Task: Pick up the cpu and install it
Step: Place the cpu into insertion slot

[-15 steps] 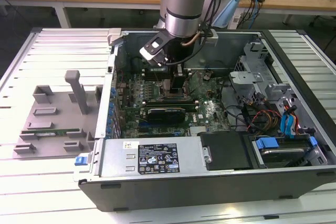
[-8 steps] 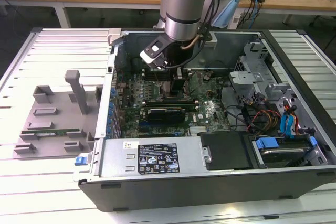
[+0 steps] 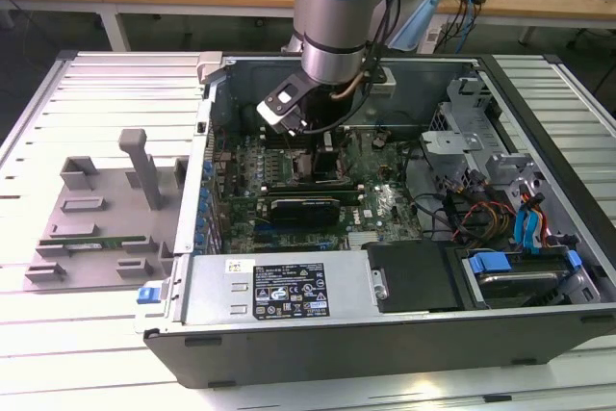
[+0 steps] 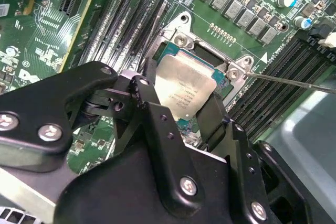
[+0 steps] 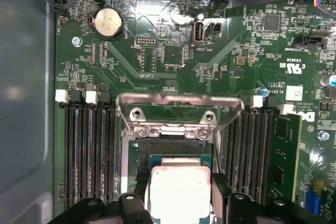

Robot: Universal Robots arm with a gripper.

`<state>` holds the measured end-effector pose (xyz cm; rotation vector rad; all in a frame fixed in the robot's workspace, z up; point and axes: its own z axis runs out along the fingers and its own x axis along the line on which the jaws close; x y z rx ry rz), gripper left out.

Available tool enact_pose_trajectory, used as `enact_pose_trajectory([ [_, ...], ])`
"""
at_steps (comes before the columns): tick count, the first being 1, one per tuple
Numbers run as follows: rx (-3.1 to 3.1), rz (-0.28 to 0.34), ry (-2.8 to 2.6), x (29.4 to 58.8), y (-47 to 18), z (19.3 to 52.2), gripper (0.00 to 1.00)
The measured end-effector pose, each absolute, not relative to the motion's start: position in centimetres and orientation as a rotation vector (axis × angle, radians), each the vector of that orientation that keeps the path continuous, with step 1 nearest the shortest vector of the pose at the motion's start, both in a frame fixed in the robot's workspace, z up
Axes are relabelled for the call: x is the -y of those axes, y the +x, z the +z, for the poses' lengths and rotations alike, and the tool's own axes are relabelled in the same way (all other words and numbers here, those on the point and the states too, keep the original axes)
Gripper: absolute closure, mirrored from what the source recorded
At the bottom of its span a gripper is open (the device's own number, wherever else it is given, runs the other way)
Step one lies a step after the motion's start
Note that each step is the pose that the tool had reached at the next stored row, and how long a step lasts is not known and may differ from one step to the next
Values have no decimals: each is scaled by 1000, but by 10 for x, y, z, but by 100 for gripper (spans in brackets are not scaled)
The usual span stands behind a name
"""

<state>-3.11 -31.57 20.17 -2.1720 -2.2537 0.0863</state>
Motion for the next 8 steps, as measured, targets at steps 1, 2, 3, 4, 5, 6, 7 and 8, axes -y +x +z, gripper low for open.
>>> enact_pose_trajectory([
  [1, 2254, 86, -2172, 316, -31, 200, 45],
  [2, 2253, 88, -2172, 315, -31, 198, 45],
  [3, 2253, 90, -2173, 315, -31, 196, 45],
  [4, 2253, 89, -2173, 315, -31, 194, 45],
  [5, 2253, 89, -2173, 315, -31, 194, 45],
  [6, 2253, 90, -2174, 315, -31, 195, 45],
  [7, 2253, 88, -2173, 315, -31, 195, 45],
  [8, 2252, 87, -2173, 314, -30, 195, 45],
])
